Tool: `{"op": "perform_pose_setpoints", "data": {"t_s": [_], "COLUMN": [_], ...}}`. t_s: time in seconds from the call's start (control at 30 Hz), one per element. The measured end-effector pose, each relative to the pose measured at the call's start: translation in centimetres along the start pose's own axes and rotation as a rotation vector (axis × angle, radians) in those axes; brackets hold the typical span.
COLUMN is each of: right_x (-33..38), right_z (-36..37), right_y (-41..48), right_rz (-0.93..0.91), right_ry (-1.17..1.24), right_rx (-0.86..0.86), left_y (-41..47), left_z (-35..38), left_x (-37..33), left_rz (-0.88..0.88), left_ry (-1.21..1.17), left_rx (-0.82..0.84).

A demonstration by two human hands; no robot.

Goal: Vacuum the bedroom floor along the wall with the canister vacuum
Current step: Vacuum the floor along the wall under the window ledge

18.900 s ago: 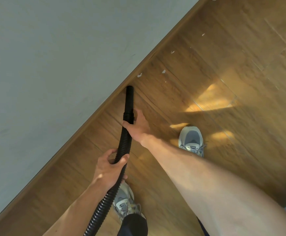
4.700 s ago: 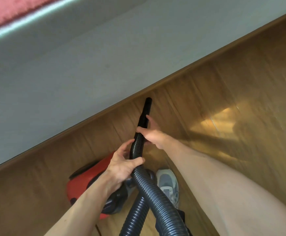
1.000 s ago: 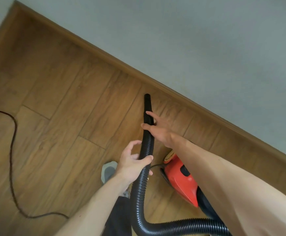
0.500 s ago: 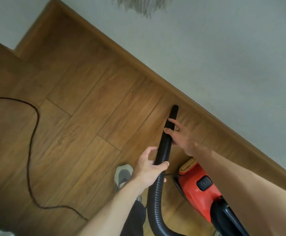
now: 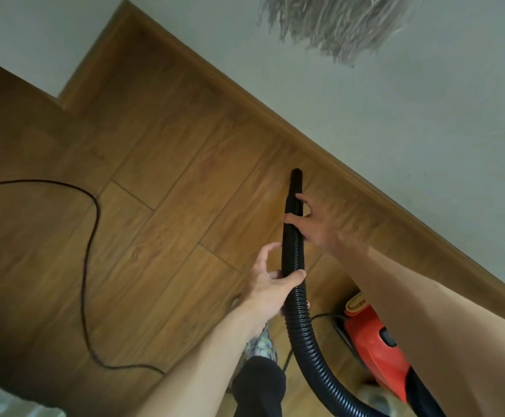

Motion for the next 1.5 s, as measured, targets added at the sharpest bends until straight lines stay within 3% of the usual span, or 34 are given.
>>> {"op": "perform_pose_setpoints", "data": {"t_s": [0.67, 0.97, 1.23, 1.5], "right_x": [-2.9, -0.4, 6.1, 11.4], "right_z": [-7.8, -3.9, 3.4, 8.5], "right_y": [-1.5, 0.4, 1.0, 2.7], "right_rz": [0.024, 0.001, -0.021, -0.090], "right_ry": [0.141, 0.174, 0.061, -0.006], "right_rx": [0.072, 0.037, 0.110, 0.071], "left_y": [-0.1, 2.1, 2.6, 4.1], "left_z": [6.9, 2.3, -4.1, -9.9], "left_x": [-2.2, -3.6, -5.4, -8.0], "left_rz": [0.066, 0.066, 0.063, 0.092], "left_ry": [0.262, 0.258, 0.094, 0.053], "left_rx": [0.123, 0.121, 0.020, -0.037]}}
Point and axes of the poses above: each hand's wrist, its own y-axis towards the middle knuckle, its own z-axis out of the palm, x = y × z, the point moved 2 cm from there along y, towards the middle knuckle, and after that the axes turned 11 degrees about z, right-handed, at the moved point
